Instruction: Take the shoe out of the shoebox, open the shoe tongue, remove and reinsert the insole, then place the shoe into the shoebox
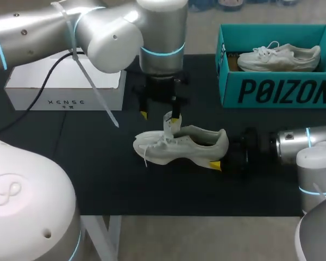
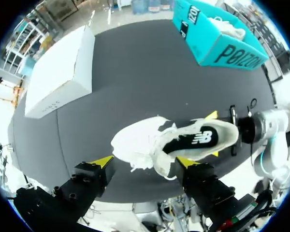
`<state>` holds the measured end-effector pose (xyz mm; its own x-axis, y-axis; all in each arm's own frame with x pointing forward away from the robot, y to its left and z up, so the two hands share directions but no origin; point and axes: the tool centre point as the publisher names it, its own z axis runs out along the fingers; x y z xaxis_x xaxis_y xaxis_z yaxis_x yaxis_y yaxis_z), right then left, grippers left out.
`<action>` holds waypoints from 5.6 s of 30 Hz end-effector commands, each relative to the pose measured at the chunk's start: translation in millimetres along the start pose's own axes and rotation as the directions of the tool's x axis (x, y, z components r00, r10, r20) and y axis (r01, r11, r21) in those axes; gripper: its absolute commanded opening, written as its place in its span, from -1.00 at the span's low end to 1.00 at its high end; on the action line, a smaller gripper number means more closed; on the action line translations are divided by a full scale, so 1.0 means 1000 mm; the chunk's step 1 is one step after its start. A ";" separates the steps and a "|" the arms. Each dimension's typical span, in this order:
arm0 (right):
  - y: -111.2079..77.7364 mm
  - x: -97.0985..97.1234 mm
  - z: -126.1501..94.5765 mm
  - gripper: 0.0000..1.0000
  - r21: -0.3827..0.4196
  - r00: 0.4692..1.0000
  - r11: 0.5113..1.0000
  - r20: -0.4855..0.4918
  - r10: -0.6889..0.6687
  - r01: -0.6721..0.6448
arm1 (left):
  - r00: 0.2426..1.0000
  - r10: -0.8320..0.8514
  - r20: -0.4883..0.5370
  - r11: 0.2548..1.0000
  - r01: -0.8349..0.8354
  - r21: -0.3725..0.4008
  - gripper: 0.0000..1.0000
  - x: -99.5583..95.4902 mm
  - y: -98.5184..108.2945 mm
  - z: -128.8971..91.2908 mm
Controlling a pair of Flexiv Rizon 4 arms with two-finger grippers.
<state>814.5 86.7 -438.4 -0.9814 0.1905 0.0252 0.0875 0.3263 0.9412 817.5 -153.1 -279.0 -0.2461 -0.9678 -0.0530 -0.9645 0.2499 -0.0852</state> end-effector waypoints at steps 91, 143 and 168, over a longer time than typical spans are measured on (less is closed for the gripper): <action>-0.005 0.001 0.003 -1.00 0.001 1.000 1.000 0.002 0.001 -0.001 | -0.131 0.990 0.050 -0.134 -0.990 0.051 -1.00 0.077 0.007 0.085; -0.005 0.001 0.003 -1.00 0.001 1.000 1.000 0.002 0.001 -0.001 | -0.130 0.980 0.150 -0.131 -0.991 -0.002 -1.00 0.084 -0.006 0.137; -0.005 0.001 0.003 -1.00 0.001 1.000 1.000 0.002 0.001 -0.001 | -0.094 0.956 0.279 -0.103 -0.995 0.016 -1.00 0.079 -0.001 0.075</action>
<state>814.4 86.7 -438.5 -0.9813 0.1907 0.0248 0.0871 0.3260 0.9414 815.4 -238.2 -373.0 -0.8764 0.3401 -0.3409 0.3452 0.9373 0.0477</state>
